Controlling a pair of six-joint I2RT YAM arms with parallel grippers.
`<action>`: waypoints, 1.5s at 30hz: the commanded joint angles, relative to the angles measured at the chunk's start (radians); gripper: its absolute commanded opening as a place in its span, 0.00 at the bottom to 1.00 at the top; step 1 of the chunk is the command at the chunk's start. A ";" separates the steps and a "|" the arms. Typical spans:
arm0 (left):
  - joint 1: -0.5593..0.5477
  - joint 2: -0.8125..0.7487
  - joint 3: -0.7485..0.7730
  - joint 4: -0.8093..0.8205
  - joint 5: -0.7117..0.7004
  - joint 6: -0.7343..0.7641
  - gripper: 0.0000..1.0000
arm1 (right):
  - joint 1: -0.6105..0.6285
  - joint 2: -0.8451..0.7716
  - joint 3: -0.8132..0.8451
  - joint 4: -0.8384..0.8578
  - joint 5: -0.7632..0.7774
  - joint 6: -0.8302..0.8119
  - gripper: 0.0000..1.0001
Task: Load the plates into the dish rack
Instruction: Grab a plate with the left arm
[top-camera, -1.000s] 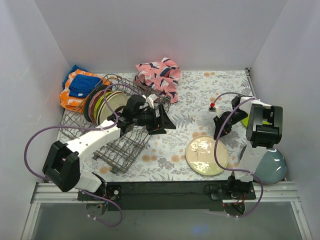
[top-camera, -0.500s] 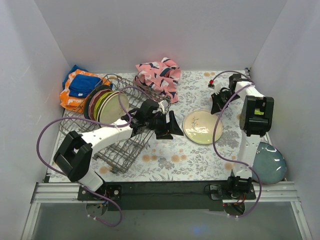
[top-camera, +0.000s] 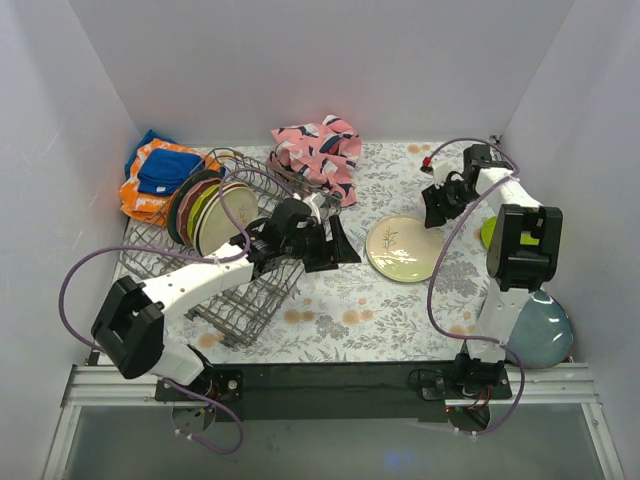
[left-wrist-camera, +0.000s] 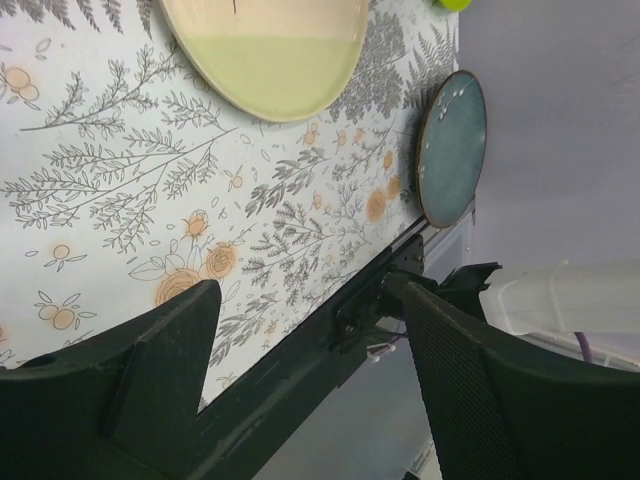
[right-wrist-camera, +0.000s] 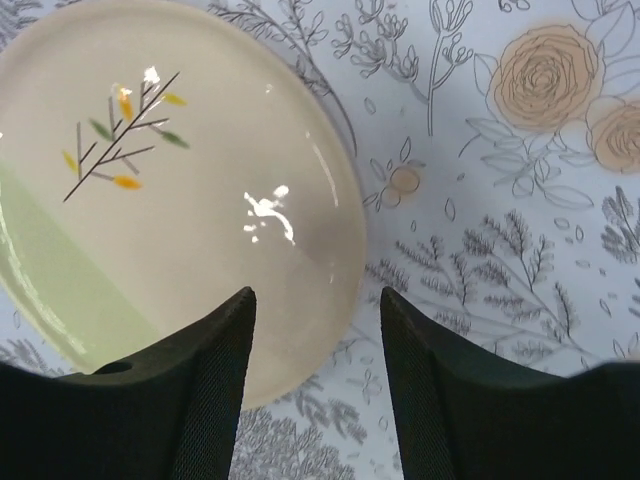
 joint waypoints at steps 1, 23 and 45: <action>-0.004 -0.117 -0.020 -0.032 -0.117 0.020 0.72 | 0.008 -0.192 -0.134 0.064 0.017 -0.018 0.60; 0.007 -0.232 -0.084 -0.072 -0.301 -0.075 0.78 | 0.258 -0.858 -0.808 0.135 -0.247 -0.419 0.75; 0.007 -0.267 -0.127 -0.049 -0.321 -0.124 0.78 | 0.432 -0.895 -1.042 0.547 0.196 -0.132 0.69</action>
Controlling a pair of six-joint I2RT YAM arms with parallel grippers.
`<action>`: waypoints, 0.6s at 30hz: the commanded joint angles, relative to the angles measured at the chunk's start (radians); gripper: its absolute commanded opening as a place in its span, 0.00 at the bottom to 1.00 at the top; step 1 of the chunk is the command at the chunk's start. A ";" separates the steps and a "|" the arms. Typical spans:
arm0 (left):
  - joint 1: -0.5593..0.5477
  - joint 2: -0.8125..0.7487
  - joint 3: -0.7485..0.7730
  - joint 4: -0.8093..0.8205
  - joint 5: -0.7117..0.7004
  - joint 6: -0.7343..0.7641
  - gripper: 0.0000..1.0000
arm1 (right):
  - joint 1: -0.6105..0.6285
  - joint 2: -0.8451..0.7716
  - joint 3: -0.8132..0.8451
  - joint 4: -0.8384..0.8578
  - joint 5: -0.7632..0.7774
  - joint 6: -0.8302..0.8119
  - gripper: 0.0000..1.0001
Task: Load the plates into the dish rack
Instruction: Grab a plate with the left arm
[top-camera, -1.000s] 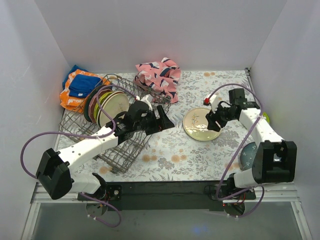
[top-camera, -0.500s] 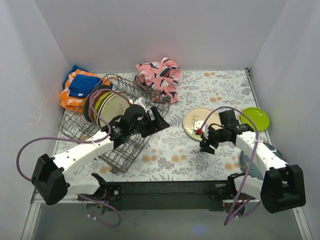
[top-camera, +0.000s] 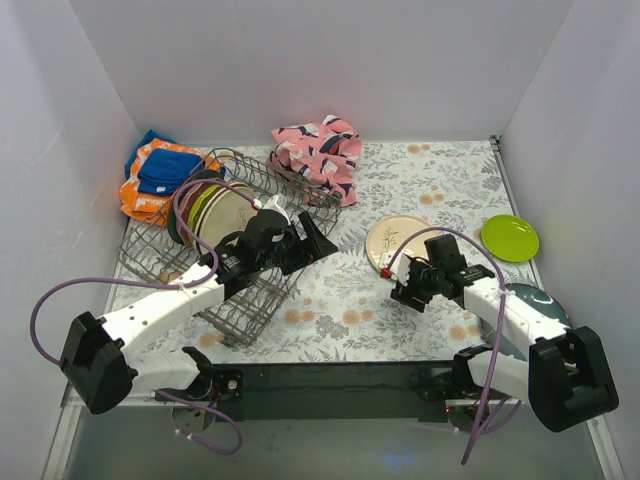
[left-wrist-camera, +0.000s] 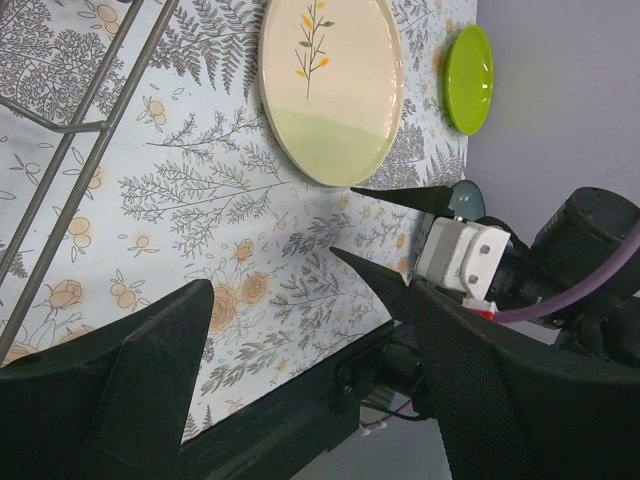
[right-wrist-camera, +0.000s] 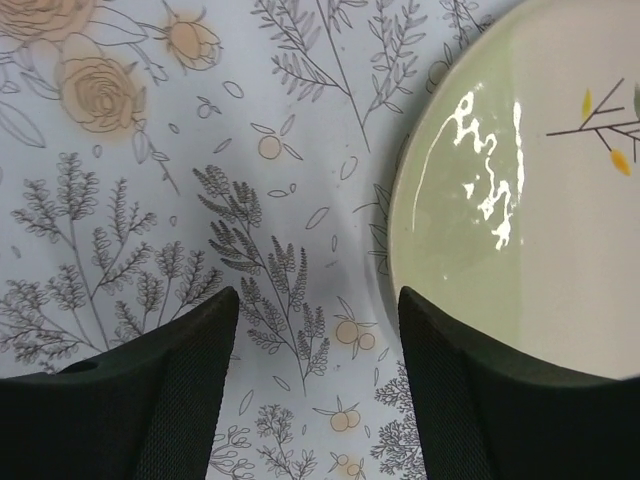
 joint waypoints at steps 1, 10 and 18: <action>0.004 -0.007 -0.006 0.016 -0.015 -0.008 0.78 | 0.036 0.028 -0.014 0.209 0.170 0.094 0.69; 0.003 0.004 -0.006 0.041 0.004 -0.030 0.78 | 0.099 0.178 -0.008 0.305 0.263 0.074 0.47; 0.003 0.062 -0.009 0.079 0.038 -0.109 0.78 | 0.126 0.197 -0.055 0.297 0.262 0.078 0.01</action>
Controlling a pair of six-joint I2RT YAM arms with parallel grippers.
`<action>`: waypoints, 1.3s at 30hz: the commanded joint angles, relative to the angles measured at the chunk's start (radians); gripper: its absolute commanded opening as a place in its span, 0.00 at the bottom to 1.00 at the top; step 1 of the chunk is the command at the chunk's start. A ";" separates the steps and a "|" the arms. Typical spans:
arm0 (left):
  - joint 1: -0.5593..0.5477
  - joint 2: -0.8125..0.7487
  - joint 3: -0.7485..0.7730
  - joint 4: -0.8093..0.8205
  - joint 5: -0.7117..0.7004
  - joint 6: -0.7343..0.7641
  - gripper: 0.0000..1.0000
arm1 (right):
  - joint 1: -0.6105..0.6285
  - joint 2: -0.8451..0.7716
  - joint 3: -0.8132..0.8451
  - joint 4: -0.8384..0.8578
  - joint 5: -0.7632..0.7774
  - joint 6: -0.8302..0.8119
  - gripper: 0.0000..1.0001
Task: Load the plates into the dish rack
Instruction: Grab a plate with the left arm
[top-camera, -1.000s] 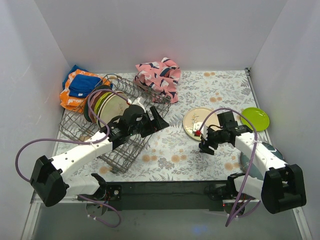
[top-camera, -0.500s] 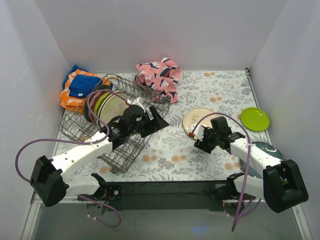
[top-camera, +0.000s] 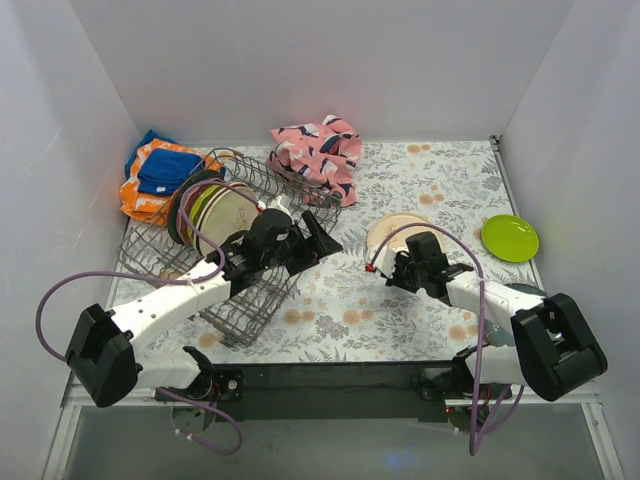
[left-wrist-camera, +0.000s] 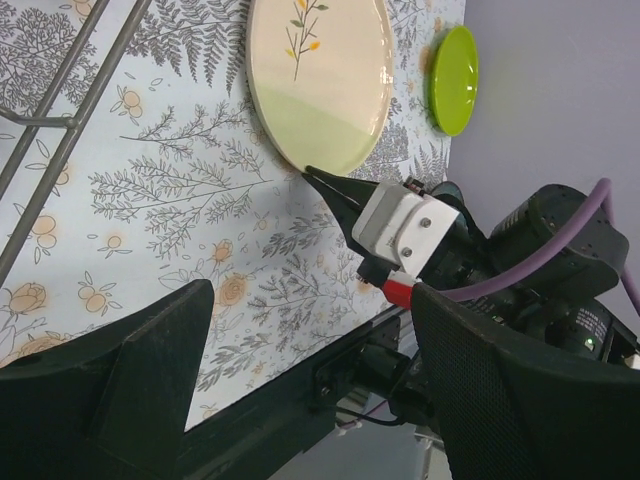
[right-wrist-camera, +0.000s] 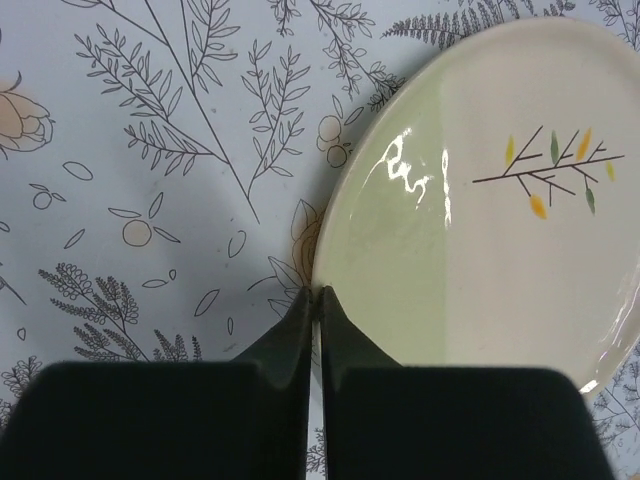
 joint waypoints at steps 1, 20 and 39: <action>0.002 0.033 -0.006 0.043 0.016 -0.078 0.78 | 0.007 0.007 -0.045 -0.025 0.007 0.009 0.01; -0.001 0.331 0.132 0.126 0.173 -0.230 0.74 | 0.007 -0.127 -0.028 -0.142 -0.070 0.000 0.04; -0.024 0.581 0.300 0.047 0.128 -0.281 0.62 | 0.007 -0.133 -0.016 -0.220 -0.139 -0.039 0.01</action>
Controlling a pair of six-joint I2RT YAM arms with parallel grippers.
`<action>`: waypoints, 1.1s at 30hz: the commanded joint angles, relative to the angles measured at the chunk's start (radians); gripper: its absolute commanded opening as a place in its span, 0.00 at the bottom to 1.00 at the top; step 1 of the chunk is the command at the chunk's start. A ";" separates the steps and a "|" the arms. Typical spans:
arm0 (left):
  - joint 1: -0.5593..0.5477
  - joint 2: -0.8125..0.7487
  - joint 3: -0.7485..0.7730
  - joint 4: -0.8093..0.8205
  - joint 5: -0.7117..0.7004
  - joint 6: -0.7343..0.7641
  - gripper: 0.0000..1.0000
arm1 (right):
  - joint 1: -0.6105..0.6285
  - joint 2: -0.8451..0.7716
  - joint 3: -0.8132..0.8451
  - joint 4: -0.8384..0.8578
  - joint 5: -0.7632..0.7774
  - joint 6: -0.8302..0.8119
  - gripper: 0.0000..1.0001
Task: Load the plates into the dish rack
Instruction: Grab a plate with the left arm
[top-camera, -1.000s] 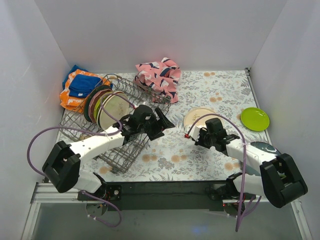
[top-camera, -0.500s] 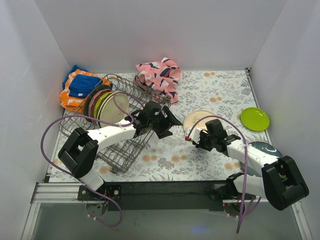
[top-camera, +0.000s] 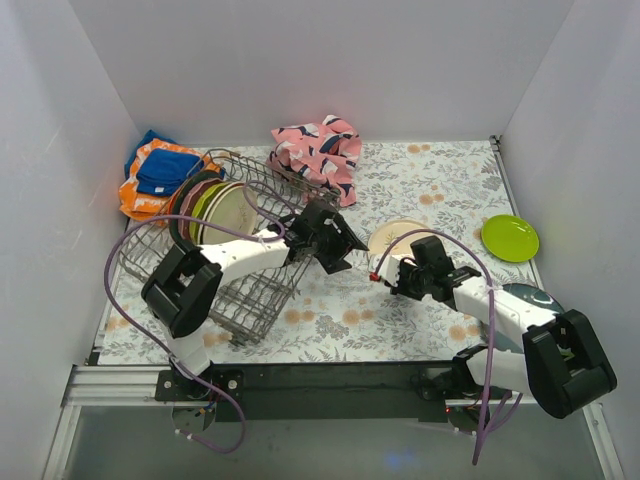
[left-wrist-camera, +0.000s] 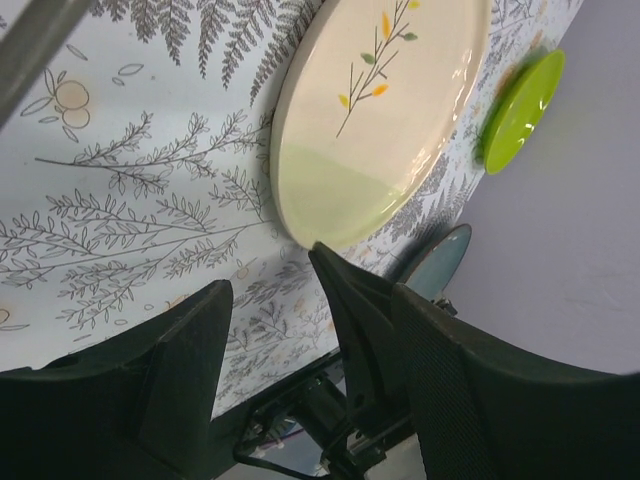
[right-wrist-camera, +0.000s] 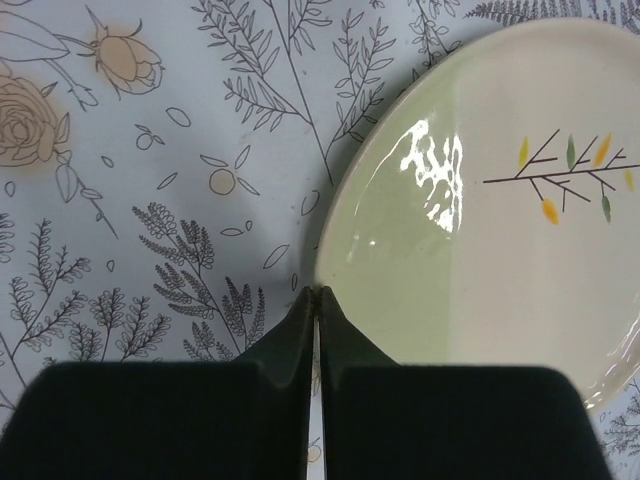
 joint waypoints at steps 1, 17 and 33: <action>-0.022 0.071 0.097 -0.036 -0.013 -0.007 0.62 | 0.004 -0.045 0.001 -0.094 -0.078 0.015 0.01; -0.041 0.050 0.108 -0.138 -0.079 0.030 0.63 | 0.003 -0.088 0.037 -0.150 -0.136 0.052 0.01; -0.090 0.131 0.241 -0.256 -0.130 -0.010 0.65 | -0.025 -0.217 0.095 -0.300 -0.164 0.086 0.47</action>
